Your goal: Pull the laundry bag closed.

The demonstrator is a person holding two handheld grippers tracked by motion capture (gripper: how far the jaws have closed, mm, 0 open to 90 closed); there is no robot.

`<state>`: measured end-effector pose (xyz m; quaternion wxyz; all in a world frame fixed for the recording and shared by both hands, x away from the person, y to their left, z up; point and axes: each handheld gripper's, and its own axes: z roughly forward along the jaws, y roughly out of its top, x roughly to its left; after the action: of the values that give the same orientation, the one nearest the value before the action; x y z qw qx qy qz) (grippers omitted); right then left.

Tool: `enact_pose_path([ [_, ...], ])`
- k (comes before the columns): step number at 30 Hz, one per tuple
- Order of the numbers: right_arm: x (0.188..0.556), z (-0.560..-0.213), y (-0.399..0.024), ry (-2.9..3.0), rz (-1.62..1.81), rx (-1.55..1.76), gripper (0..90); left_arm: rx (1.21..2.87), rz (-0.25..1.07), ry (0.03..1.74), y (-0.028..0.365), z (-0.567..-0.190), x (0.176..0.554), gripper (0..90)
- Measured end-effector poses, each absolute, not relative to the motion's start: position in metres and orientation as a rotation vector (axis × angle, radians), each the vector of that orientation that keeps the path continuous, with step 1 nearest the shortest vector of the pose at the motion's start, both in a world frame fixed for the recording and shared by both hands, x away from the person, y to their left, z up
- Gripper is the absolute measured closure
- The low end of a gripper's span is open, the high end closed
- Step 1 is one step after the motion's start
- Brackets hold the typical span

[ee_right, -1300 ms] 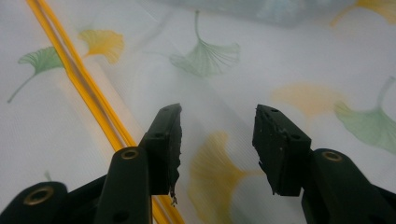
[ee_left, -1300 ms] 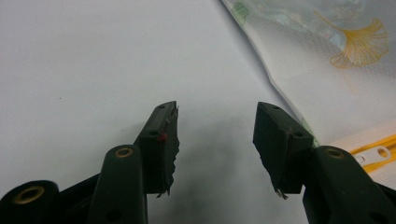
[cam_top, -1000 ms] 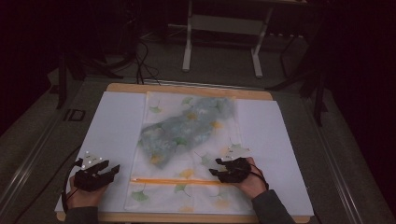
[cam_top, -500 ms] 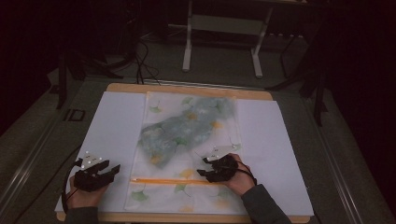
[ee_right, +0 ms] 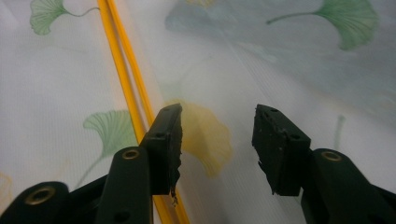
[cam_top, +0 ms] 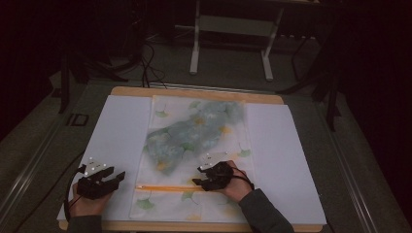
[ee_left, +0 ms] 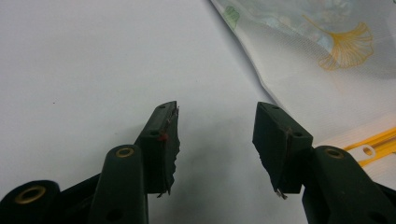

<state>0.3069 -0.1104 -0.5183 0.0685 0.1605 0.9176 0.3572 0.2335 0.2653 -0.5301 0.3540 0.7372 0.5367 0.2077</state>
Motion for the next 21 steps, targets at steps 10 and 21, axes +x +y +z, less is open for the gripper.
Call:
enact_pose_path([
  [10, 0.304, -0.522, -0.086, 2.791, 1.073, 0.411, 57.8, 1.906, 0.529, 1.385, 0.266, -0.530, 0.233, 50.9],
  [21, 0.298, -0.525, -0.060, 2.814, 1.091, 0.345, 64.0, 1.916, 0.519, 1.377, 0.265, -0.529, 0.234, 51.4],
])
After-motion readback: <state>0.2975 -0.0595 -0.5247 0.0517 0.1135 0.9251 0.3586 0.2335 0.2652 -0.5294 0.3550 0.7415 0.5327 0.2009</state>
